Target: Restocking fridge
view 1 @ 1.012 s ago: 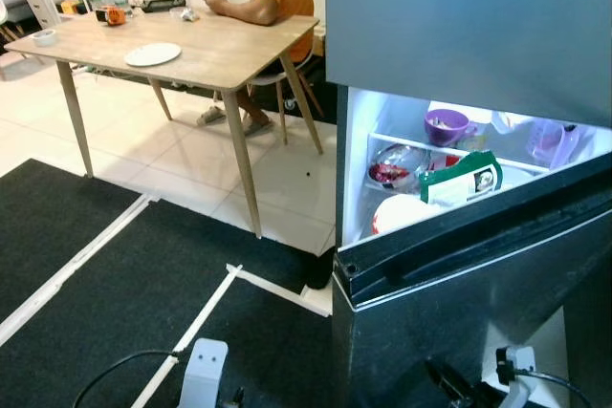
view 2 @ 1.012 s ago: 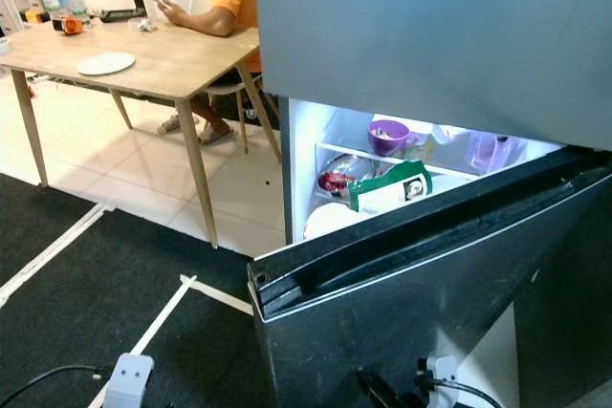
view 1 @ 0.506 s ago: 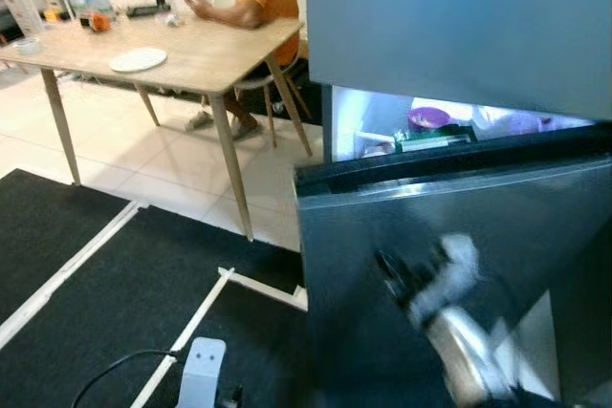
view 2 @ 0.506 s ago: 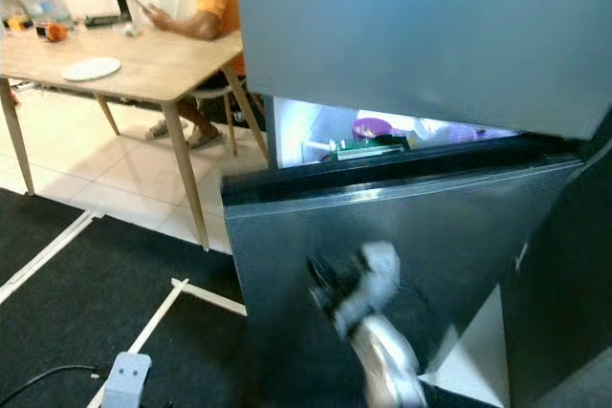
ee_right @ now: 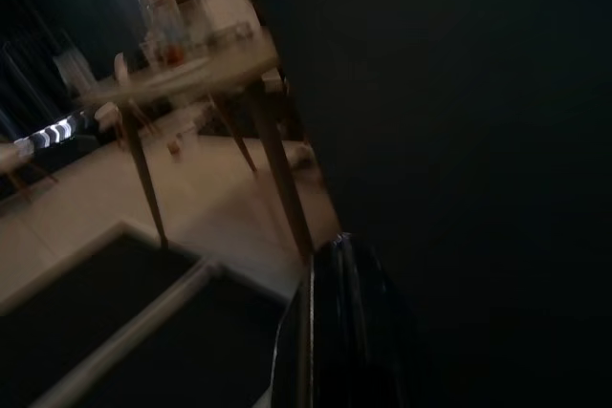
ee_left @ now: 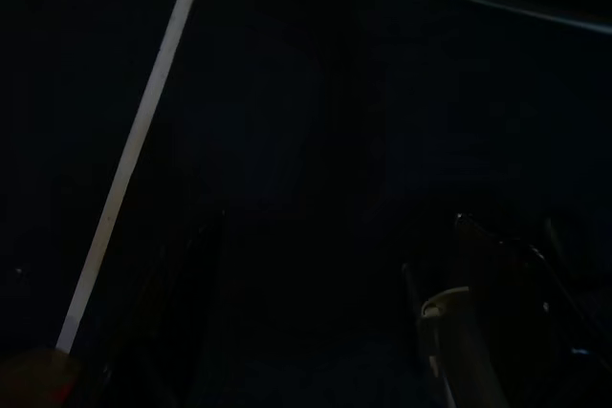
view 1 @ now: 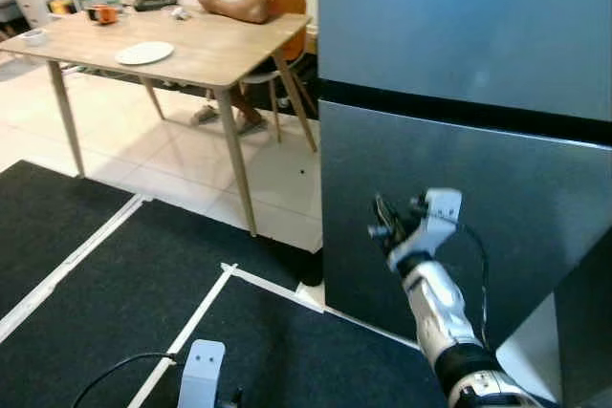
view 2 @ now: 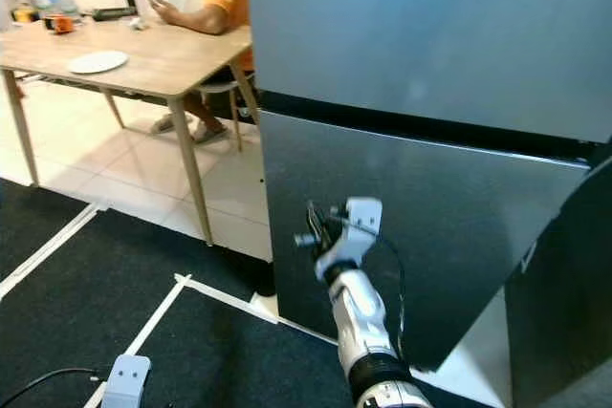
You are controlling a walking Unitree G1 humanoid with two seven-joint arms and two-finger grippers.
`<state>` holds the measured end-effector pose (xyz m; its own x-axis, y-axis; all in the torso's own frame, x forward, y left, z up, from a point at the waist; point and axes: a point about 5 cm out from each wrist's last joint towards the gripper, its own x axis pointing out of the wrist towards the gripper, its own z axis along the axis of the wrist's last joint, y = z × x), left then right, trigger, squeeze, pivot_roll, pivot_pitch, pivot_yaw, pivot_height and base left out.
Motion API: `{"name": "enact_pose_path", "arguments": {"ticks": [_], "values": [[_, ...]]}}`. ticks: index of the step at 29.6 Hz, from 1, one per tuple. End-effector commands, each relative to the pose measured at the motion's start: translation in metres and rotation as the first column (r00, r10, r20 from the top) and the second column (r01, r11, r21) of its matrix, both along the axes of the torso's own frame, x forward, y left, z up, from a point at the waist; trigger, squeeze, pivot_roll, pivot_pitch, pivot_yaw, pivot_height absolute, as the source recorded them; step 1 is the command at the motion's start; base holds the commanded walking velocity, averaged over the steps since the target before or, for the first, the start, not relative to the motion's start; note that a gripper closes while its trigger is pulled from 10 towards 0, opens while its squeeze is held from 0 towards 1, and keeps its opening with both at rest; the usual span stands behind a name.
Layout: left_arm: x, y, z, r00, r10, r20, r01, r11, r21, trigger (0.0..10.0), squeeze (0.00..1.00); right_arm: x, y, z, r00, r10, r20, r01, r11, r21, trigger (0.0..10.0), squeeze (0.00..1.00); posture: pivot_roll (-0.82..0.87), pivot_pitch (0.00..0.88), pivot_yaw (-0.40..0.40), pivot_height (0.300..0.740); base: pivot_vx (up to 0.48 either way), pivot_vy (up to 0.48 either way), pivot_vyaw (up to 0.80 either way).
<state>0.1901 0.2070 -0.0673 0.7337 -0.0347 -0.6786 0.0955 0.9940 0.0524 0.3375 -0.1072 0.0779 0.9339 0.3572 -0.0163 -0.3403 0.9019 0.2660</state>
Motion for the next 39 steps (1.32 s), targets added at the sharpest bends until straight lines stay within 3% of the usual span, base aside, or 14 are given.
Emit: {"name": "enact_pose_path", "arguments": {"ticks": [1, 2, 3, 4, 5, 6, 8, 10, 12, 14, 18, 31, 39], "values": [[-0.008, 0.005, -0.004, 1.0, 0.009, -0.028, -0.009, 1.0, 0.014, 10.0, 0.0, -0.013, -0.004, -0.022, 0.998, 0.01, -0.064, -0.014, 0.997, -0.075, 10.0, 0.0, -0.08, 0.072, 0.042, 0.734, 0.0, 0.0, 0.0], [-0.009, 0.005, -0.005, 0.999, 0.006, -0.038, -0.005, 1.0, 0.017, 10.0, 0.0, -0.038, -0.026, -0.061, 0.975, -0.053, -0.216, 0.015, 0.984, -0.175, 10.0, 0.0, -0.08, 0.072, 0.045, 0.734, 0.0, 0.0, 0.0], [-0.009, 0.005, -0.005, 0.999, 0.006, -0.038, -0.005, 1.0, 0.017, 10.0, 0.0, -0.038, -0.026, -0.061, 0.975, -0.053, -0.216, 0.015, 0.984, -0.175, 10.0, 0.0, -0.08, 0.072, 0.045, 0.734, 0.0, 0.0, 0.0], [-0.008, 0.004, -0.005, 0.999, -0.005, -0.05, 0.007, 1.0, 0.031, 10.0, 0.0, -0.096, -0.074, -0.118, 0.86, -0.232, -0.455, 0.081, 0.941, -0.328, 10.0, 0.0, -0.08, 0.068, 0.044, 0.734, 0.0, 0.0, 0.0], [-0.008, 0.004, -0.005, 0.999, -0.005, -0.05, 0.007, 1.0, 0.031, 10.0, 0.0, -0.096, -0.074, -0.118, 0.86, -0.232, -0.455, 0.081, 0.941, -0.328, 10.0, 0.0, -0.08, 0.068, 0.044, 0.734, 0.0, 0.0, 0.0], [-0.006, 0.004, -0.005, 0.999, -0.009, -0.05, 0.01, 0.999, 0.037, 10.0, 0.0, -0.119, -0.091, -0.133, 0.796, -0.301, -0.525, 0.094, 0.919, -0.383, 10.0, 0.0, -0.08, 0.068, 0.044, 0.734, 0.0, 0.0, 0.0], [0.001, 0.003, -0.001, 1.0, -0.005, -0.03, 0.007, 0.999, 0.043, 10.0, 0.0, -0.144, -0.108, -0.146, 0.735, -0.36, -0.574, 0.107, 0.898, -0.426, 10.0, 0.0, -0.08, 0.065, 0.045, 0.734, 0.0, 0.0, 0.0], [0.005, 0.002, 0.001, 1.0, 0.0, -0.013, 0.0, 0.999, 0.038, 10.0, 0.0, -0.152, -0.112, -0.149, 0.718, -0.372, -0.587, 0.108, 0.894, -0.435, 10.0, 0.0, -0.08, 0.064, 0.046, 0.734, 0.0, 0.0, 0.0], [0.005, 0.002, 0.001, 1.0, 0.0, -0.013, 0.0, 0.999, 0.038, 10.0, 0.0, -0.152, -0.112, -0.149, 0.718, -0.372, -0.587, 0.108, 0.894, -0.435, 10.0, 0.0, -0.08, 0.064, 0.046, 0.734, 0.0, 0.0, 0.0], [0.015, -0.002, 0.005, 1.0, -0.009, 0.003, 0.009, 0.999, 0.037, 10.0, 0.0, -0.166, -0.118, -0.155, 0.681, -0.398, -0.614, 0.135, 0.893, -0.429, 10.0, 0.0, -0.08, 0.055, 0.06, 0.734, 0.0, 0.0, 0.68], [0.018, -0.005, 0.005, 0.999, -0.05, -0.021, 0.051, 0.997, 0.049, 10.0, 0.0, -0.17, -0.12, -0.156, 0.673, -0.413, -0.614, 0.153, 0.889, -0.431, 10.0, 0.0, -0.09, 0.047, 0.068, 0.734, 0.0, 0.0, 0.8], [0.033, -0.009, 0.012, 0.998, -0.061, -0.006, 0.062, 0.998, 0.034, 10.0, 0.0, -0.152, -0.115, -0.148, 0.715, -0.405, -0.569, 0.147, 0.884, -0.444, 10.0, 0.0, -0.1, 0.018, 0.077, 0.734, 0.0, 0.0, 0.8], [0.035, -0.013, 0.012, 0.997, -0.072, -0.015, 0.072, 0.997, 0.023, 10.0, 0.0, -0.151, -0.115, -0.148, 0.716, -0.411, -0.565, 0.154, 0.882, -0.445, 10.0, 0.0, -0.11, 0.009, 0.088, 0.734, 0.0, 0.0, 0.8]]}}
